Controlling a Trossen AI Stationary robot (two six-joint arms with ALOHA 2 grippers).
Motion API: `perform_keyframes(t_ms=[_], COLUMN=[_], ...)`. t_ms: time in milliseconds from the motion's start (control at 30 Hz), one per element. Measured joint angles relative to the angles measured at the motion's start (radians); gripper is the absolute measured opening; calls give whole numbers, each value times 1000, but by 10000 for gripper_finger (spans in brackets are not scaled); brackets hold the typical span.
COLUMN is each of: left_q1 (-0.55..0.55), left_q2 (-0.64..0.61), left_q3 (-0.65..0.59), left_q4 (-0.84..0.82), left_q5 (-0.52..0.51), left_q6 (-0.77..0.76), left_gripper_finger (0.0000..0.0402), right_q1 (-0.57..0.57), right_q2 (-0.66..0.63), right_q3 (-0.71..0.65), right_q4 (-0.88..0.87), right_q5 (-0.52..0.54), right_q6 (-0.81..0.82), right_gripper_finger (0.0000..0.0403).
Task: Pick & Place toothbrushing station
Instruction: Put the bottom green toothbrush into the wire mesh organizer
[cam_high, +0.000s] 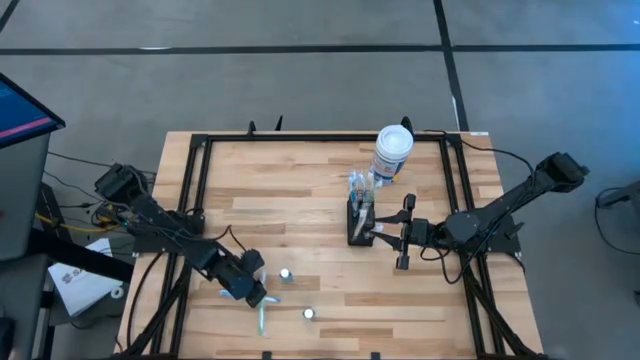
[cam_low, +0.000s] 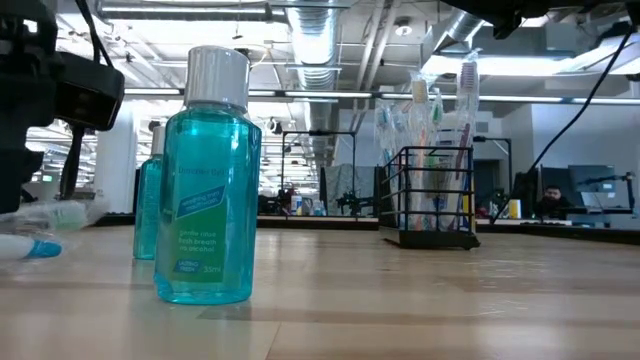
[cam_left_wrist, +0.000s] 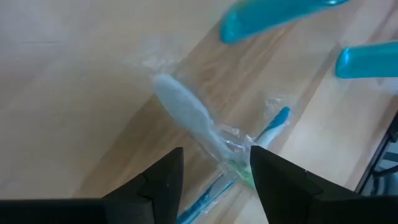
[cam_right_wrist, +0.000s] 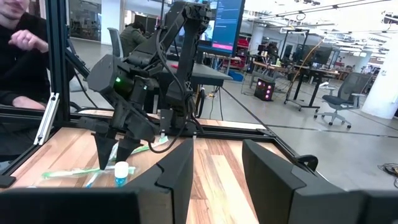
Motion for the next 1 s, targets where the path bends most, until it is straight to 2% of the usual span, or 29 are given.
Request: perform_keyframes(t_ms=[167,300,733,1000], left_q1=[0,0,0,0], left_q2=[15,15,15,15], left_q3=[0,0,0,0], left_q4=[16,20,38,46], left_q5=[-1,-10,-56,-60], left_q6=[2,3,13,13], left_gripper_finger=[179,160,12,6], right_q1=[0,0,0,0], right_q2=[0,0,0,0], right_q3=[0,0,0,0], right_q4=[0,0,-1,-2], right_q5=[0,0,0,0], right_q6=[0,0,15,15], right_gripper_finger=[128,128,128,128])
